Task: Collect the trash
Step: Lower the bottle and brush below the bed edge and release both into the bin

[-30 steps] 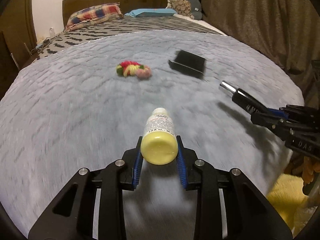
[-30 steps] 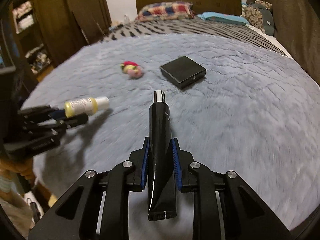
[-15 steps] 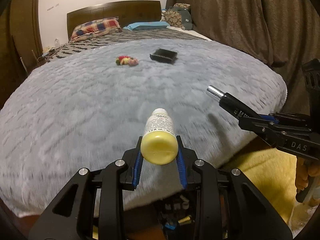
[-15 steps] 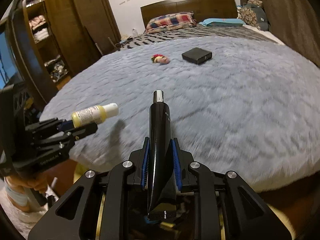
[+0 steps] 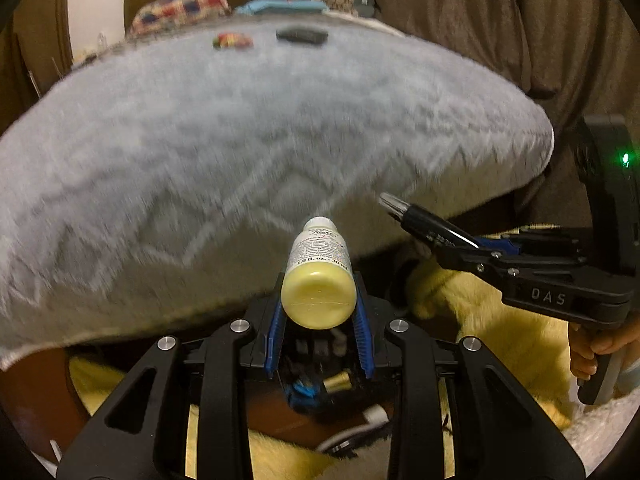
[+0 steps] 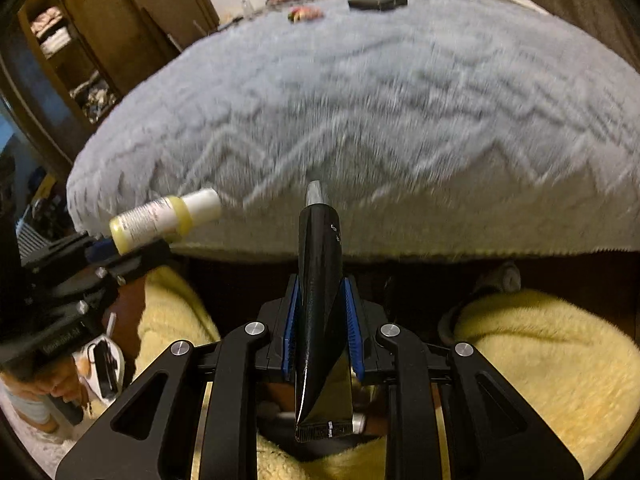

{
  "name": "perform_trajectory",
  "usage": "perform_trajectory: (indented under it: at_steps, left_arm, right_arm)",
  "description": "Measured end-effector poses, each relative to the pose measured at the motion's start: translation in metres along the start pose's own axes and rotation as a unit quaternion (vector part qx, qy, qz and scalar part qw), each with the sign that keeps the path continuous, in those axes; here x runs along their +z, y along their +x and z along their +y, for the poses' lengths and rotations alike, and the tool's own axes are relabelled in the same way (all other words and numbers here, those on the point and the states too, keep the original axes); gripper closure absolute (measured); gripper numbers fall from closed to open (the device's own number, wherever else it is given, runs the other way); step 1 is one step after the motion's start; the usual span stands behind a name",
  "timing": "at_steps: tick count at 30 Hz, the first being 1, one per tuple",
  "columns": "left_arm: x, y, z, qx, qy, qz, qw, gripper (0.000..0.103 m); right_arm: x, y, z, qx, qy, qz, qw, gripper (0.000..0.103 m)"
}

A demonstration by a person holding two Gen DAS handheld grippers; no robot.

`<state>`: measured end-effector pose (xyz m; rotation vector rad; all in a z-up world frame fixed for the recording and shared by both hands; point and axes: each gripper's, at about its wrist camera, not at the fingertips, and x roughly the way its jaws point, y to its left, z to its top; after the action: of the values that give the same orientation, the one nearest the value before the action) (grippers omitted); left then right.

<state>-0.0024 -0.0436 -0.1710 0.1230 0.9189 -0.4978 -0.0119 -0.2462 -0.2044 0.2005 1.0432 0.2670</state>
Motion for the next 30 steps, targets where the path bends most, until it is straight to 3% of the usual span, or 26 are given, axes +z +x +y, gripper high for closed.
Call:
perform_trajectory:
  at_steps: [9,17,28,30]
  left_arm:
    - [-0.032,0.068,0.012,-0.026,-0.032,0.1,0.9941,0.075]
    - [-0.049,0.116,0.018,-0.033,-0.045,0.161,0.9854,0.075]
    - [-0.057,0.147,0.018,-0.044,-0.055,0.207,0.9758,0.074]
    - [-0.058,0.146,0.02,-0.041,-0.056,0.205,0.9763,0.069]
  right_arm:
    - [-0.021,0.053,0.001,-0.035,0.005,0.08,0.996,0.08]
    - [-0.031,0.101,-0.011,-0.027,0.043,0.139,0.989,0.08]
    - [-0.025,0.114,-0.018,-0.047,0.057,0.139,0.988,0.076]
    - [-0.021,0.114,-0.019,-0.046,0.061,0.134,0.988,0.073]
